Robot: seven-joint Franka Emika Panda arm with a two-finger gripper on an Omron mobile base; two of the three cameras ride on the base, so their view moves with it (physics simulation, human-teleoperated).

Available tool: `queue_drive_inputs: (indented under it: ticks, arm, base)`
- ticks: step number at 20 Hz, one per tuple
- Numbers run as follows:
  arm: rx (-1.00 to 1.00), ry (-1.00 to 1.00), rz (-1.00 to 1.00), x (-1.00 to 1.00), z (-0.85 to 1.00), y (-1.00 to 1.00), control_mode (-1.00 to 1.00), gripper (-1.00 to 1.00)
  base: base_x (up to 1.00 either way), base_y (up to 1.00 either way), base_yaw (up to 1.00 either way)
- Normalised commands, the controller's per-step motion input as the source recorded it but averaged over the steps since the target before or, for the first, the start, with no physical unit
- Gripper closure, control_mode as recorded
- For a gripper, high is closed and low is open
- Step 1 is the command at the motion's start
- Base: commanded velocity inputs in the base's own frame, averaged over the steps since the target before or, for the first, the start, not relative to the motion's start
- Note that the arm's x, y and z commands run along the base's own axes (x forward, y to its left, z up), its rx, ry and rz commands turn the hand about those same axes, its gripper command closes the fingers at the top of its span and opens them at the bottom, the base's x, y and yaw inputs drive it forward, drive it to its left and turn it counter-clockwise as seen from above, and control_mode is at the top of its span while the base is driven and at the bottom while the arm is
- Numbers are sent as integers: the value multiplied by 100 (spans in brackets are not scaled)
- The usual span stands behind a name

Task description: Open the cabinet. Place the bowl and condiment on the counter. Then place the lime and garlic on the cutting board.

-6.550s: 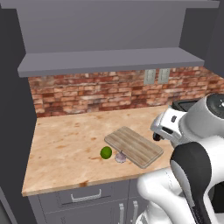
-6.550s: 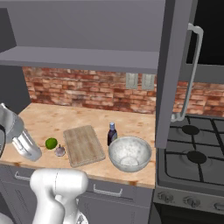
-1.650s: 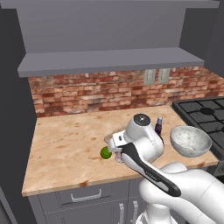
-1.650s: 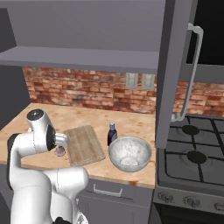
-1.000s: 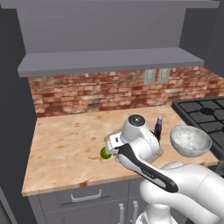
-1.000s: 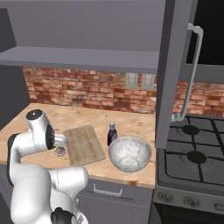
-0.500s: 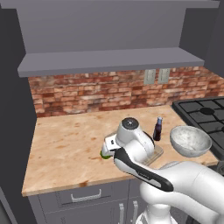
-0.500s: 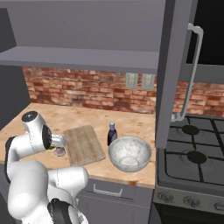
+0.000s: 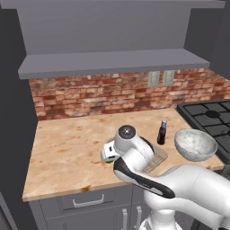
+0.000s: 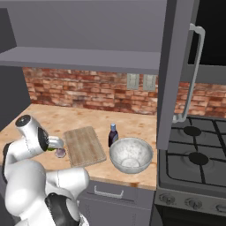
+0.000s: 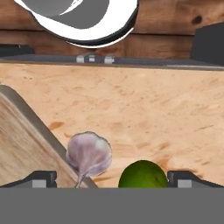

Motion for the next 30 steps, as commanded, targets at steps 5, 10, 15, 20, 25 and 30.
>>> queue_drive_inputs:
  ticks: [5,10,15,20,25,30]
  arm:
    - [0,-4,3,6,0,0,-100,-100]
    - [0,0,5,10,0,0,-100,-100]
    - [0,0,7,12,-3,11,-100,-100]
    - [0,0,8,6,-11,24,-100,-100]
    - [0,0,6,6,-12,19,-100,-100]
    - [0,0,1,24,-11,0,-100,-100]
  base:
    - [0,0,0]
    - [0,0,0]
    - [0,0,0]
    - [0,0,0]
    - [0,0,0]
    - [0,0,0]
